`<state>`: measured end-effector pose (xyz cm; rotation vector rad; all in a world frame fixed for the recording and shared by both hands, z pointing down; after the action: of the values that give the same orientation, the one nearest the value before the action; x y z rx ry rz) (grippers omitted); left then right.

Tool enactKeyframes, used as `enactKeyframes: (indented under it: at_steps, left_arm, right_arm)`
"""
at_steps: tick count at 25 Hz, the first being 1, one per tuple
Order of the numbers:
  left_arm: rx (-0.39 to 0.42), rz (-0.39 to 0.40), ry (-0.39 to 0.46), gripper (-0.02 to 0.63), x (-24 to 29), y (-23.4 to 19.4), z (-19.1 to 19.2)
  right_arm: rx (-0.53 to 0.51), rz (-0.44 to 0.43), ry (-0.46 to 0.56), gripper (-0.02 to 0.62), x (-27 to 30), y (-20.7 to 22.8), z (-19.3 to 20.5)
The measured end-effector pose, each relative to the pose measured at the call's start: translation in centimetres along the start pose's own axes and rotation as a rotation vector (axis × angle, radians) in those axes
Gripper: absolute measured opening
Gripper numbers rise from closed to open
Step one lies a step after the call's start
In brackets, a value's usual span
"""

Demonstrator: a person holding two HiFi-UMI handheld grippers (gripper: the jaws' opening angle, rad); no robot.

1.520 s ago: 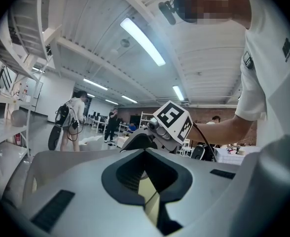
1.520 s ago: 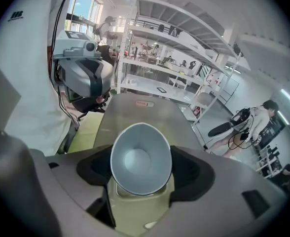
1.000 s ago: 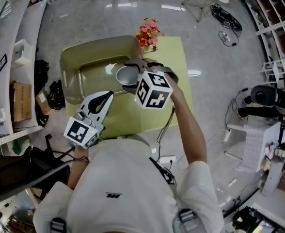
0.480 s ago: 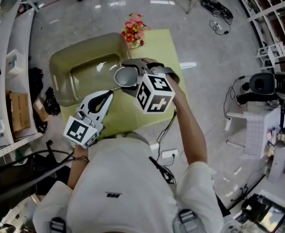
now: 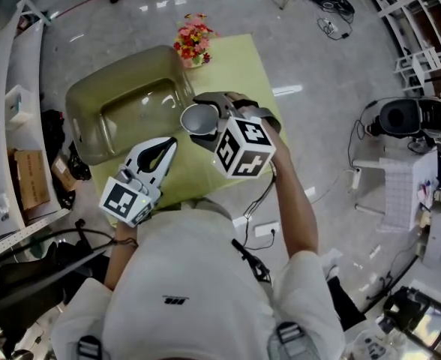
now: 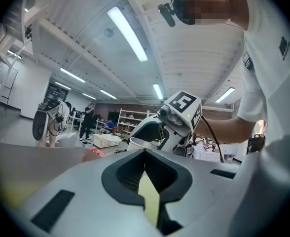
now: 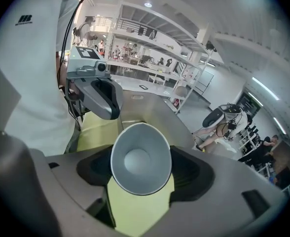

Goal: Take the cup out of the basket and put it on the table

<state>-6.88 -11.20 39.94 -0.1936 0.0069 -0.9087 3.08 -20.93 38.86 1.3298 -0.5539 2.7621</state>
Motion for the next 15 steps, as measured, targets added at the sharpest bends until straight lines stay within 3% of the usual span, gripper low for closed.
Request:
enactKeyframes:
  at_steps: [15]
  left_arm:
    - [0.008, 0.076, -0.015, 0.012, 3.5, 2.0, 1.9]
  right_arm:
    - [0.126, 0.031, -0.024, 0.334, -0.3, -2.5, 6.1]
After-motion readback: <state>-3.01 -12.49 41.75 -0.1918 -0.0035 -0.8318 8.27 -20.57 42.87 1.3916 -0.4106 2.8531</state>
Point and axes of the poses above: the fingertips, and each gripper's own axes: x forward along the fingers, y to its right, z out of its underside, the point moved 7 cm from there along -x, backward along the fingers
